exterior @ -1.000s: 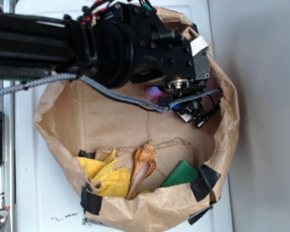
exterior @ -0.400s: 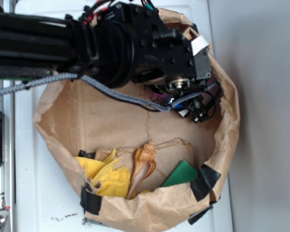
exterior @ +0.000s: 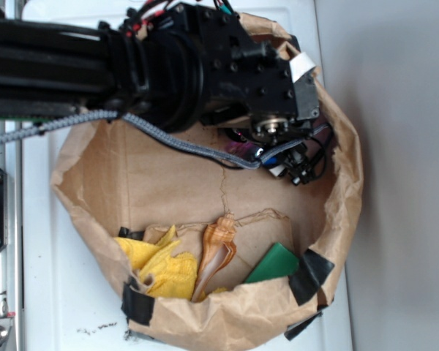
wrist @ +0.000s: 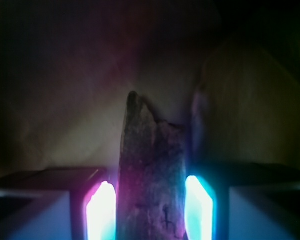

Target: Grab the wood chip.

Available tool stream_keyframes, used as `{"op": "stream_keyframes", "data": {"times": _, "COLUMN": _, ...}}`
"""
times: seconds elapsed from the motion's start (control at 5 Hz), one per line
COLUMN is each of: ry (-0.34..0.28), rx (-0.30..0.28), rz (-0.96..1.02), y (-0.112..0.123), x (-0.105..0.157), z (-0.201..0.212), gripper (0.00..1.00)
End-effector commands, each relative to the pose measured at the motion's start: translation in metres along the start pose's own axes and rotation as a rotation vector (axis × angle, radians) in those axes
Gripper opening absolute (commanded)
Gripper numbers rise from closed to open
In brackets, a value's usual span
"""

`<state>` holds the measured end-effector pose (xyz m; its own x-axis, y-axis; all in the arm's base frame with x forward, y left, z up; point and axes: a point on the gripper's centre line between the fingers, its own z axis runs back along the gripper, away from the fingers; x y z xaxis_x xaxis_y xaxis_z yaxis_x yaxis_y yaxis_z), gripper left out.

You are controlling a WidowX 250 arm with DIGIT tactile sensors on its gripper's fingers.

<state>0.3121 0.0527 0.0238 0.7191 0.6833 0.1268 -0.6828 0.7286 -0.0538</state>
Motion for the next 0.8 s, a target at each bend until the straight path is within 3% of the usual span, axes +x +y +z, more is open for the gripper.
{"op": "stream_keyframes", "data": {"times": 0.0, "ry": 0.118, "rx": -0.102, "rz": -0.083, "y": 0.023, "x": -0.012, "z": 0.108, "gripper": 0.00}}
{"op": "stream_keyframes", "data": {"times": 0.2, "ry": 0.093, "rx": -0.144, "rz": -0.176, "y": 0.032, "x": -0.032, "z": 0.136, "gripper": 0.00}}
{"op": "stream_keyframes", "data": {"times": 0.4, "ry": 0.052, "rx": -0.129, "rz": -0.178, "y": 0.033, "x": -0.049, "z": 0.156, "gripper": 0.00}}
{"op": "stream_keyframes", "data": {"times": 0.6, "ry": -0.057, "rx": -0.121, "rz": -0.212, "y": 0.031, "x": -0.058, "z": 0.152, "gripper": 0.00}}
